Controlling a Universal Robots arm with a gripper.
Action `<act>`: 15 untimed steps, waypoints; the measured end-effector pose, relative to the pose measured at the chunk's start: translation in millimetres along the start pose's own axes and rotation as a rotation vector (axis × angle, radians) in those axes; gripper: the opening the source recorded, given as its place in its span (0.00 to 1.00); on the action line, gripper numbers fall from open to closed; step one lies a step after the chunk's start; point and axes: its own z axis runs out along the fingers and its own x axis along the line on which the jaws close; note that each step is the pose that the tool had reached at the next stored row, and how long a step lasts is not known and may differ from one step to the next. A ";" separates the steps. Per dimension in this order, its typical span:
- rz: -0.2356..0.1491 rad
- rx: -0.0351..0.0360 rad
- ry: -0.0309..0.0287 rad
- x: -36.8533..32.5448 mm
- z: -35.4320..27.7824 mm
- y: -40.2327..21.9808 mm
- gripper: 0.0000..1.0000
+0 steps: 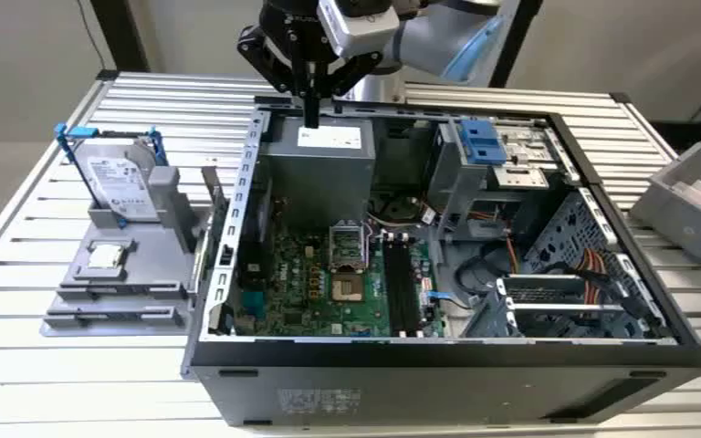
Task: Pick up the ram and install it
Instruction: 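Reach for the ram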
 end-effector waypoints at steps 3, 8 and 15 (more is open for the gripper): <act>0.000 0.0000 0.0000 0.0 0.0 0.0 0.00; 0.000 0.0000 0.0000 0.0 0.0 0.0 0.00; 0.000 0.0000 0.0000 0.0 0.0 0.0 0.00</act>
